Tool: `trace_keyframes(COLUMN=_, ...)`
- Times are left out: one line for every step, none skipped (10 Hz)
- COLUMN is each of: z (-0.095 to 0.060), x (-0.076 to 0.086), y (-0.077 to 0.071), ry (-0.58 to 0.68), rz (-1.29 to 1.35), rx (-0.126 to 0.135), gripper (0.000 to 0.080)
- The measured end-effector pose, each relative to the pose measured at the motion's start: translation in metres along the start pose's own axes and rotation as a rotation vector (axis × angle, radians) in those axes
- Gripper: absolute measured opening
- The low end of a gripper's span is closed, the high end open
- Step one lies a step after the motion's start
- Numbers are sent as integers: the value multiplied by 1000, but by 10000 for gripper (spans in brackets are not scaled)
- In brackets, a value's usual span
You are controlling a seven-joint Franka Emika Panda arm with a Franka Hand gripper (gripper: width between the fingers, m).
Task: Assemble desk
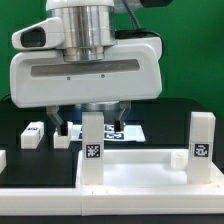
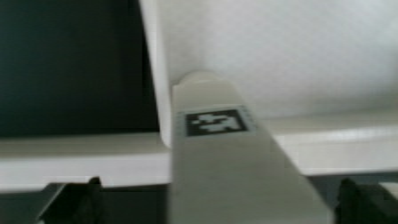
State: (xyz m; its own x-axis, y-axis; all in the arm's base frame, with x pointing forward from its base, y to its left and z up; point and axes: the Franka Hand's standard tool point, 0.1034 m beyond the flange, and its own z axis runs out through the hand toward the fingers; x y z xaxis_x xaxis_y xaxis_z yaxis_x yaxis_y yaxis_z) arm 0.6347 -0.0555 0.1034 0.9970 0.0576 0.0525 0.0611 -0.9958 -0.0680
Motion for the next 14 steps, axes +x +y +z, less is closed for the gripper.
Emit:
trace_keyframes(z=0, x=0, y=-1, ry=0, rz=19, rx=0, gripper=649)
trace_keyframes(z=0, x=0, y=-1, ry=0, rz=39, rx=0, gripper=621)
trace_keyframes(z=0, x=0, y=0, ry=0, rz=39, rx=0, gripper=621)
trace_keyframes(z=0, x=0, y=0, ry=0, rz=60, rx=0, gripper=442)
trace_keyframes(z=0, x=0, y=-1, ry=0, rz=148, rx=1, gripper=442)
trace_keyframes(z=0, x=0, y=0, ry=0, rz=206, rx=1, gripper=285)
trace_keyframes(z=0, x=0, y=0, ry=1, rz=244, rx=0, gripper=287)
trace_keyframes(z=0, x=0, y=0, ry=1, rz=339, rx=0, gripper=287)
trace_keyframes(z=0, x=1, y=0, ry=5, rz=442, rx=0, gripper=287)
trace_keyframes(z=0, x=0, y=1, ry=2, rz=618, rx=1, gripper=287)
trace_keyframes(z=-1, x=-1, y=1, ry=-15, rz=813, rx=2, gripper=287)
trace_keyframes(z=-2, x=-1, y=-2, ry=-30, rz=984, rx=8, gripper=287)
trace_keyframes(z=-2, x=1, y=-3, ry=-37, rz=1139, rx=14, gripper=287)
trace_keyframes(z=-2, x=1, y=-3, ry=-43, rz=1288, rx=30, gripper=287)
